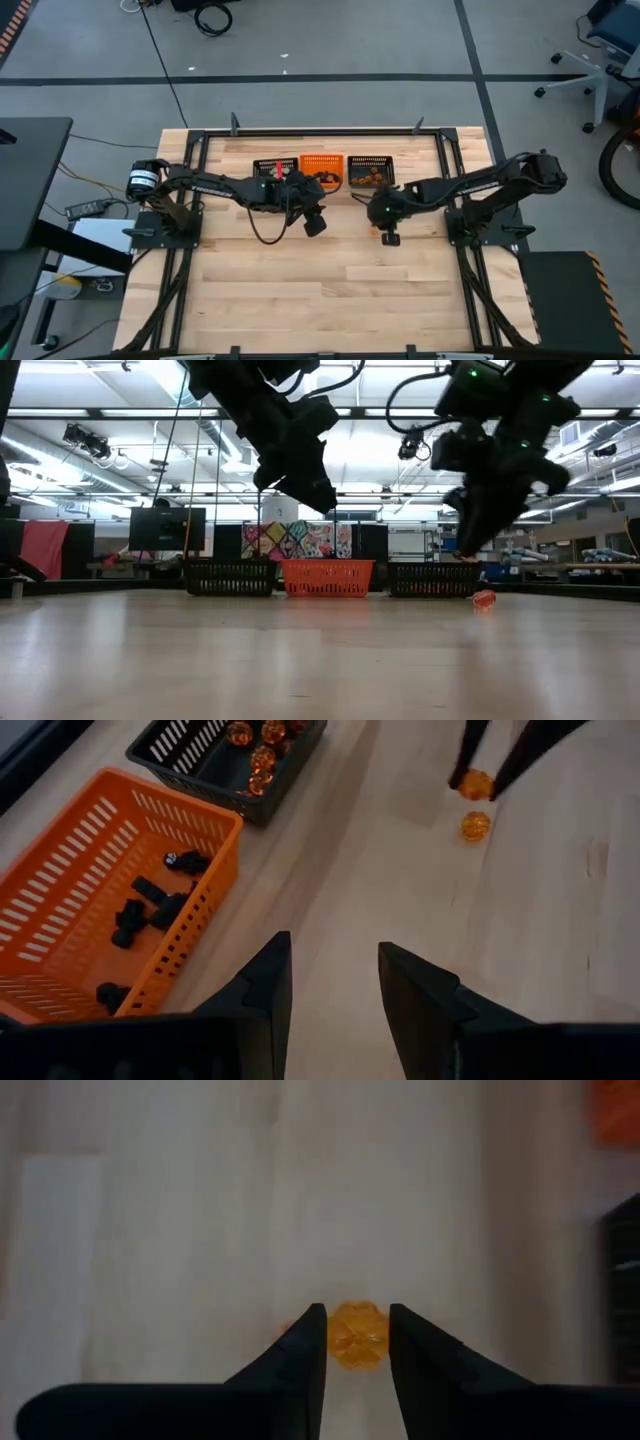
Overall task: Sort Halloween decoration
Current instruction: Put the orange pumpkin toy into the right black bin
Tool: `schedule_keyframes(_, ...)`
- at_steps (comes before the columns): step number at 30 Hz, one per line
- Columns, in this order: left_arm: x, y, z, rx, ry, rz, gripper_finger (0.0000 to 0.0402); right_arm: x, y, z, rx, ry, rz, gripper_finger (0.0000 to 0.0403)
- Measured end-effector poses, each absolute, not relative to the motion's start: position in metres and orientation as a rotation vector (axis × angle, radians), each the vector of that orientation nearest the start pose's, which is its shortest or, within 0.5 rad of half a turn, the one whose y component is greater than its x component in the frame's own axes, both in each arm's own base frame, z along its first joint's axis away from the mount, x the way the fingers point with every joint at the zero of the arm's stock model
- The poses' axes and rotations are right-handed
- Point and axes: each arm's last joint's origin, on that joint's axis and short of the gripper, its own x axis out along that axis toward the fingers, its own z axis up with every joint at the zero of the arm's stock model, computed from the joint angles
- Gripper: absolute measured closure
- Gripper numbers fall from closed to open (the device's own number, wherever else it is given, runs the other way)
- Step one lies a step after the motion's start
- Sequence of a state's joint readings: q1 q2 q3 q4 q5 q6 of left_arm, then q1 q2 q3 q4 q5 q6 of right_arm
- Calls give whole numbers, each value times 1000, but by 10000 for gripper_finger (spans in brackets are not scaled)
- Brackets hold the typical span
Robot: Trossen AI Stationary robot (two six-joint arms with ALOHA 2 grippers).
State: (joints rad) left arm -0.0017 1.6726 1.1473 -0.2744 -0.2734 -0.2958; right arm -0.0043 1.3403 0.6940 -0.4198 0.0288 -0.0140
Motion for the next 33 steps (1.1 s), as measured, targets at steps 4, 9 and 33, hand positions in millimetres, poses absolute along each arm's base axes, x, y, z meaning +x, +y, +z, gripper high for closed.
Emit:
schedule_keyframes(4, 356, 7, 227, -168, 748, 373, 276, 245, -16, 189, -86, 1028, -81, 304)
schedule_keyframes(9, 356, 7, 227, -168, 748, 373, 276, 250, -40, 203, -165, 999, -206, 304)
schedule_keyframes(33, 355, 13, 227, -138, 741, 424, 276, 225, -125, 201, -15, 946, -515, 231)
